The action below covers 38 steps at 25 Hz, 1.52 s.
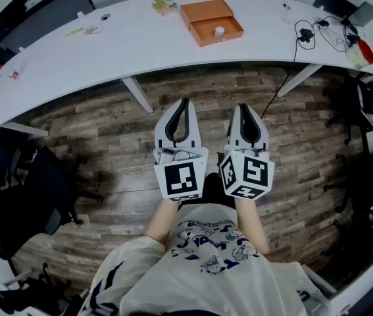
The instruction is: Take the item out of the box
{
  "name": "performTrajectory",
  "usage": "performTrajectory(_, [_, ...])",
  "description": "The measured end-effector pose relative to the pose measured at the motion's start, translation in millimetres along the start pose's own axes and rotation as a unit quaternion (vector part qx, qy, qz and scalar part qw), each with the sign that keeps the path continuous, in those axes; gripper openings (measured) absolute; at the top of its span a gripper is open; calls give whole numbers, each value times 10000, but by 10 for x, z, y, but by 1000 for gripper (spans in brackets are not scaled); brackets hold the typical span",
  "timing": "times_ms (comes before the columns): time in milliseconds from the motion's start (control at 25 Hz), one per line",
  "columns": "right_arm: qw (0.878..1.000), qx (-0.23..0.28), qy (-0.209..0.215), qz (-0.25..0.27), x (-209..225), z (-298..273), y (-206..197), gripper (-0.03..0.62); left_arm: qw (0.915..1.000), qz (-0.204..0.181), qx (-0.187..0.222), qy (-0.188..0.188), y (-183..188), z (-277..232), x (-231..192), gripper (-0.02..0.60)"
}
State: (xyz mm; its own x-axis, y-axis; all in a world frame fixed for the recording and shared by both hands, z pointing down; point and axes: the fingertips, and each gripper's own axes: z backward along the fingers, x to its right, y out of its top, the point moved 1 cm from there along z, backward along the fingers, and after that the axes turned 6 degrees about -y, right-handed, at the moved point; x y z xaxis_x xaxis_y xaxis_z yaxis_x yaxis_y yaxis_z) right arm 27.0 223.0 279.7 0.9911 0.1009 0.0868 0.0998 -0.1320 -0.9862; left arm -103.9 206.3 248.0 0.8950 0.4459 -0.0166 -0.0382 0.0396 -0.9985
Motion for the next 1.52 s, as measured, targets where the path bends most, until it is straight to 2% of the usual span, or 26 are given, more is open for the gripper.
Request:
performTrajectory(600, [9999, -162, 24, -1, 199, -769, 49, 53, 9999, 93, -92, 67, -117, -785, -131, 18])
performTrajectory(1080, [9992, -342, 223, 30, 426, -1847, 132, 54, 9994, 114, -267, 205, -267, -1816, -248, 18])
performTrajectory(1360, [9979, -463, 446, 38, 534, -2484, 206, 54, 9984, 35, -393, 413, -299, -2402, -357, 18])
performTrajectory(1520, [9969, -519, 587, 65, 593, -2832, 246, 54, 9976, 125, -312, 607, -302, -2709, -416, 18])
